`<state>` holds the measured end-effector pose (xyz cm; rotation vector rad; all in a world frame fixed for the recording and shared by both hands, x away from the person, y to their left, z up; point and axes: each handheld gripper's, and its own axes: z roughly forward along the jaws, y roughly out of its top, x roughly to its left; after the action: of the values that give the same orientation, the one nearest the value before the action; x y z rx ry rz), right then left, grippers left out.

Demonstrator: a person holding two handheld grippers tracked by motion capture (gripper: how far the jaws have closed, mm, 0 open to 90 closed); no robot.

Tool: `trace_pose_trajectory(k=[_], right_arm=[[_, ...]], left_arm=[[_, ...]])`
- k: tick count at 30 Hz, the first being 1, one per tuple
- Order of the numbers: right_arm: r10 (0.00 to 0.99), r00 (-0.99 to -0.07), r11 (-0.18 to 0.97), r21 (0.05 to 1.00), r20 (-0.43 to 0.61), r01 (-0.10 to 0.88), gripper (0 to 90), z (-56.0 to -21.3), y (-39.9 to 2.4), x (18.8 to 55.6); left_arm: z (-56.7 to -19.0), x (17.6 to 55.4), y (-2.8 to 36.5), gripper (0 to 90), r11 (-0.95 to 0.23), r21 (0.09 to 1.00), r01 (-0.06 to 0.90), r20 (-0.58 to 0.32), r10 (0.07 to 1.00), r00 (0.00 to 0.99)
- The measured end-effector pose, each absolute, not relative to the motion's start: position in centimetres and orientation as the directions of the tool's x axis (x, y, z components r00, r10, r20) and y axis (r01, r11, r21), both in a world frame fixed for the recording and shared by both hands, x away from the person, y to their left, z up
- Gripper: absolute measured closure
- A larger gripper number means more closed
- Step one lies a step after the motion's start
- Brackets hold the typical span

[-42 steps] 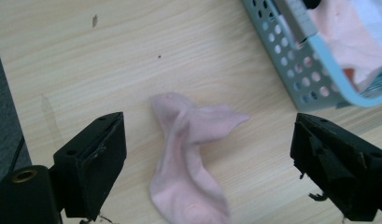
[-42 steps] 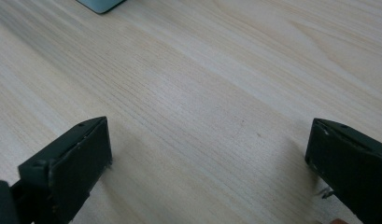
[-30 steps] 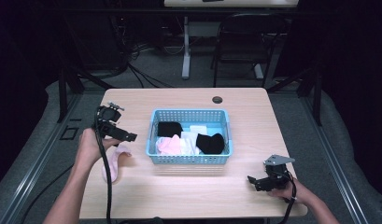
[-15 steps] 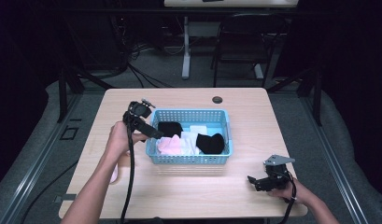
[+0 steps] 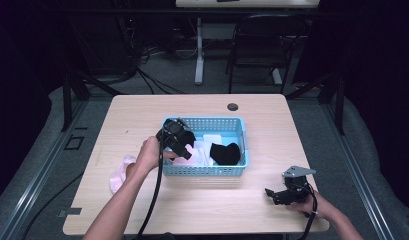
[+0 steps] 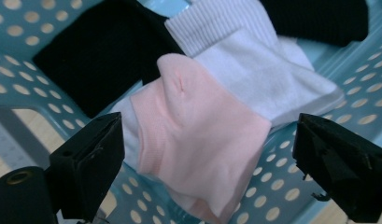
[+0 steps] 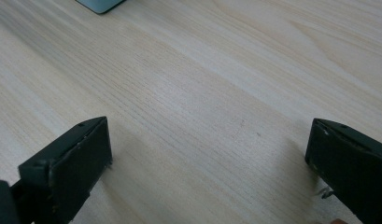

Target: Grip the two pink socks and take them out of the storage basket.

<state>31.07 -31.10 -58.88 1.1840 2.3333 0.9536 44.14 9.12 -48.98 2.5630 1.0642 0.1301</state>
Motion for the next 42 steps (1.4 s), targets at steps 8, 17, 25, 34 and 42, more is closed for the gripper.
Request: trace_pose_trajectory(k=[8,17,25,34,42], right_arm=[[0.810,-0.586,0.420,0.707,-0.009,0.570,0.0,-58.9,-31.1,31.1],[0.810,-0.587,0.423,0.704,-0.011,0.570,0.0,-58.9,-31.1,31.1],[0.810,-0.587,0.423,0.704,-0.011,0.570,0.0,-58.9,-31.1,31.1],[0.811,-0.584,0.419,0.705,-0.009,0.571,0.0,-58.9,-31.1,31.0],[0.810,-0.586,0.422,0.704,-0.010,0.571,0.0,-58.9,-31.1,31.1]], left_arm=[[-50.7,44.6,8.4,22.4,-0.662,0.309,0.683,-0.044,0.707,0.705],[-52.0,44.7,8.4,40.2,-0.670,0.248,0.700,-0.037,0.716,0.698],[-52.2,44.7,8.6,64.7,-0.665,0.225,0.712,-0.015,0.729,0.685],[-52.1,44.7,8.8,84.1,-0.666,0.236,0.708,-0.012,0.726,0.687],[-50.7,44.3,9.3,85.6,-0.656,0.299,0.692,0.012,0.728,0.685]])
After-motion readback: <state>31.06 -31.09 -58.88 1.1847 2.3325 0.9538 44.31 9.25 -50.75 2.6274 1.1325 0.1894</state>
